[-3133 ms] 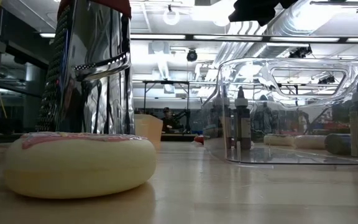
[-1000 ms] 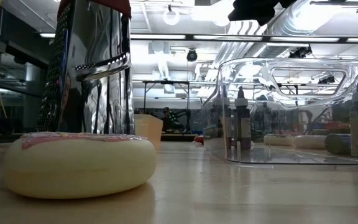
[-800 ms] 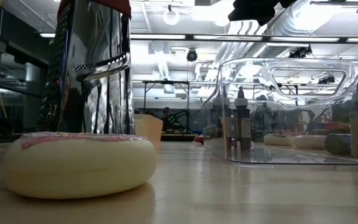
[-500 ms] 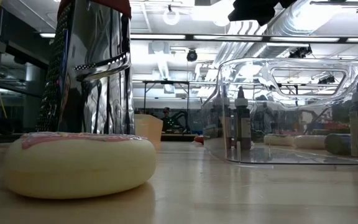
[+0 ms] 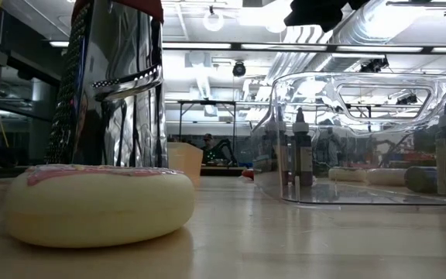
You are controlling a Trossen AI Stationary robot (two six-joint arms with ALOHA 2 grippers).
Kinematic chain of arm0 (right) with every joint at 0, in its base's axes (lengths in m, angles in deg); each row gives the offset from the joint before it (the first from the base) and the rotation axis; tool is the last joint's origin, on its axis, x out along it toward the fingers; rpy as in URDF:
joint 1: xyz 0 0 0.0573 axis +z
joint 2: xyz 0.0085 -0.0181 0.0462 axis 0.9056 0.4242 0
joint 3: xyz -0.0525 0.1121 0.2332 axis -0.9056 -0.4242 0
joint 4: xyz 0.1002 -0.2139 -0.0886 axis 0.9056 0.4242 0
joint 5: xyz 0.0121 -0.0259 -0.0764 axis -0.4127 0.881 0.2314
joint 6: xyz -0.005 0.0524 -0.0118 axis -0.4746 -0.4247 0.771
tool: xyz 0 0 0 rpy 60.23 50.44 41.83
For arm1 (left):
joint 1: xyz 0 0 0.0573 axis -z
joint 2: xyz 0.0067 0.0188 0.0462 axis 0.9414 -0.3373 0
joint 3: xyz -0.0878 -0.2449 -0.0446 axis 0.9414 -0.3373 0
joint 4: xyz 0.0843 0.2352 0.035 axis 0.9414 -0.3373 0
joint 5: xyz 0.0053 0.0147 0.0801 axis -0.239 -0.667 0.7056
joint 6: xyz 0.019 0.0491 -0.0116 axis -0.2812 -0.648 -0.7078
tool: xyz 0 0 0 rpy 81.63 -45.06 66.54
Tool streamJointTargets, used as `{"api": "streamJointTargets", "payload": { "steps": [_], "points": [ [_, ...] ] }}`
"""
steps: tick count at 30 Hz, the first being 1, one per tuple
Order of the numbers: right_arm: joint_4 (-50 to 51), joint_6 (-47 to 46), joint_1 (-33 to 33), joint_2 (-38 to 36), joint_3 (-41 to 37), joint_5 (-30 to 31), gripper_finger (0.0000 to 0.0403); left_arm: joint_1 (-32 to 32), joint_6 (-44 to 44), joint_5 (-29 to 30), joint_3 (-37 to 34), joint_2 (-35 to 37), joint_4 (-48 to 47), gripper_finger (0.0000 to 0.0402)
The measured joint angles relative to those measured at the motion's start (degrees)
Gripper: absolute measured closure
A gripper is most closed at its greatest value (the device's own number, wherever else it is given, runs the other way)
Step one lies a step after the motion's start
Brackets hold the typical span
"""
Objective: Pick & Place Food Item
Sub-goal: Put the bottom left blue food coloring bottle into the transparent bin
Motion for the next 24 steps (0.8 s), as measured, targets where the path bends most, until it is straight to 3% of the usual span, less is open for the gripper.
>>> {"api": "streamJointTargets", "payload": {
  "steps": [16, 24],
  "points": [
    [0.0, 0.0, 0.0, 0.0, 0.0, 0.0, 0.0240, 0.0, 0.1, 2.5, 0.0, -3.1, 5.4, 0.0212],
    [0.0, 0.0, 0.0, 0.0, 0.0, 0.0, 0.0240, 0.0, -0.1, 2.7, 0.0, -3.1, 5.4, 0.0251]
  ]
}}
